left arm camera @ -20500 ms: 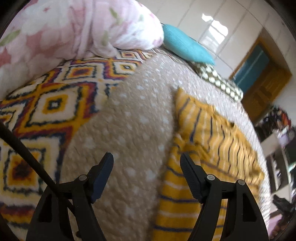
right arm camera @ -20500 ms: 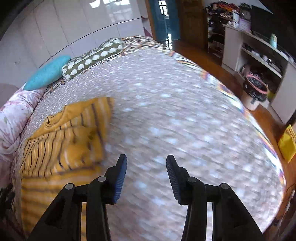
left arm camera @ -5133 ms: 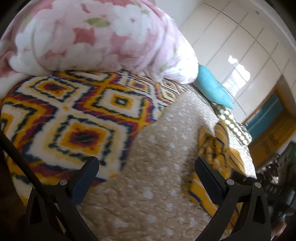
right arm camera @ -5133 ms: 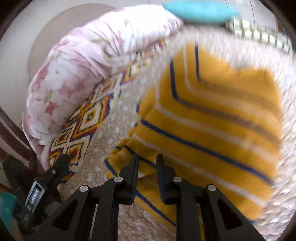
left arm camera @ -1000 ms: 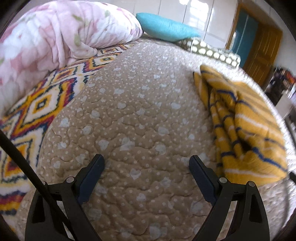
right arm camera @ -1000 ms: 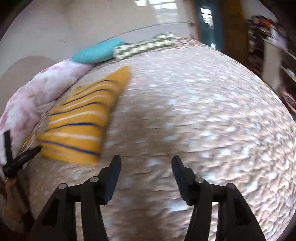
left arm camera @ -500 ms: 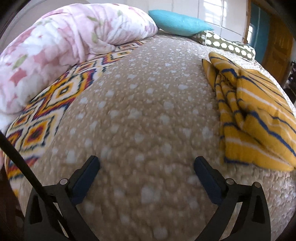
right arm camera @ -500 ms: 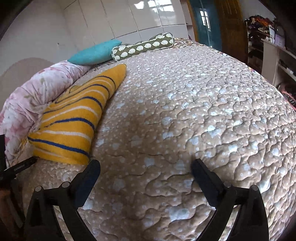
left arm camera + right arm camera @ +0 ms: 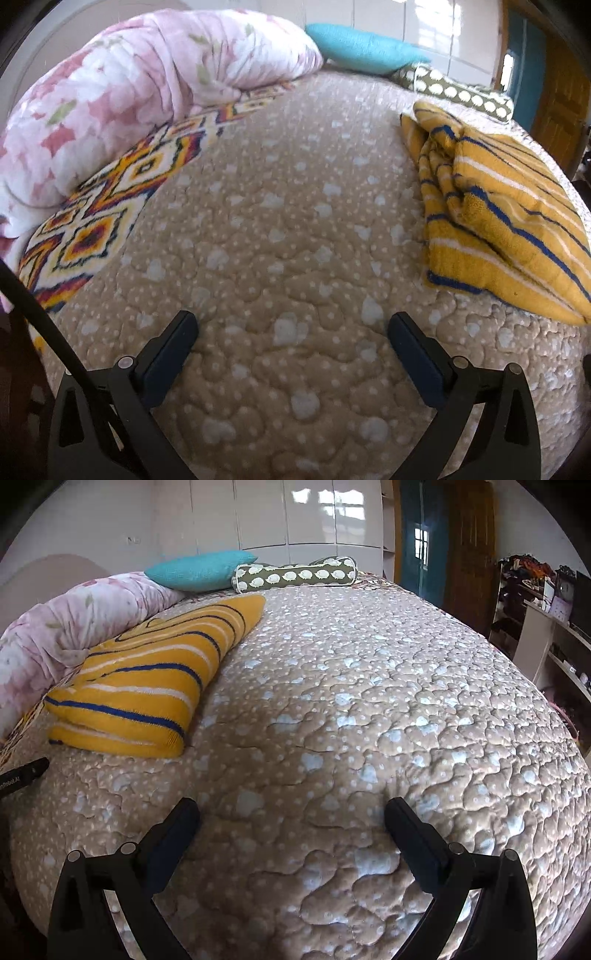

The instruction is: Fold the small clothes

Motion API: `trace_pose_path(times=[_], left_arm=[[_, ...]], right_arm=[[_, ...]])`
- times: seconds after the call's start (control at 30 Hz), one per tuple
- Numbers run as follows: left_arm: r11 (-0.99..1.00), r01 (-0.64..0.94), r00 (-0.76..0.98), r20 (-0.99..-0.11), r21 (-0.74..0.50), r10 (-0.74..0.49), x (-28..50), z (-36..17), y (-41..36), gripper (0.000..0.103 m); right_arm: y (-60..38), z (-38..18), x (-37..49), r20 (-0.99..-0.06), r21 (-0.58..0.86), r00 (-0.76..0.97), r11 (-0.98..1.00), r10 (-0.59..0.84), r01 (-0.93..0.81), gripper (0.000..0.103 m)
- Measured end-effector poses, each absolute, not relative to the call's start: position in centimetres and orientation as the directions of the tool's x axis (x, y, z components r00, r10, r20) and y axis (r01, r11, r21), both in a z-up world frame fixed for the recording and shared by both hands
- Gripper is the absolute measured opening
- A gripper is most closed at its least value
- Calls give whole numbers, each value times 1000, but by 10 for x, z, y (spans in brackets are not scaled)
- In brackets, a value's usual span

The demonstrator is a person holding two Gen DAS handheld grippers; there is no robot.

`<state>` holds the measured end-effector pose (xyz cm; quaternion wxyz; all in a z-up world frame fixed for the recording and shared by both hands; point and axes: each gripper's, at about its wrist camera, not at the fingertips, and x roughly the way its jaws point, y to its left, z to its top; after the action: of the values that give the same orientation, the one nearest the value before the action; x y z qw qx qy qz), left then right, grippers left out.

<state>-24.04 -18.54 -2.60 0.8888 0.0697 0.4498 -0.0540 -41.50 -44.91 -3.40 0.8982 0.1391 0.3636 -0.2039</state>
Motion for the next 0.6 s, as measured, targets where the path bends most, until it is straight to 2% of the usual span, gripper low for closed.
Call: trace_pose_path(times=[0.23,0.33,0.43,0.5,0.53,0.57,0.6], left_arm=[[977,195,609,-791,87,-51,-247,-24,-185,103],[973,222,623,-777,70,-87,-263,-14,-179,103],[969,244,621,-771,23,-139,-273,-1,-175,103],[965,261,601,-779,-23,-181,-274,6,-170,103],[964,260,598,-777,-45,-198,-275,11,-166,103],[966,253,603,-772,-55,-202,-276,16,-163,103],[970,238,614,-765,-57,-196,-277,22,-157,103]], right_arm=[[-441,-27,-410,-765,60,585,875,-269,480,102],[-439,-12,-409,-802,66,543,866,-249,495,97],[-422,17,-405,-763,126,614,887,-200,445,96],[-401,39,-387,-728,113,662,923,-175,369,84],[-392,47,-376,-723,101,672,938,-160,332,64],[-382,54,-360,-724,91,677,955,-130,281,34],[-373,61,-342,-728,96,680,969,-87,226,23]])
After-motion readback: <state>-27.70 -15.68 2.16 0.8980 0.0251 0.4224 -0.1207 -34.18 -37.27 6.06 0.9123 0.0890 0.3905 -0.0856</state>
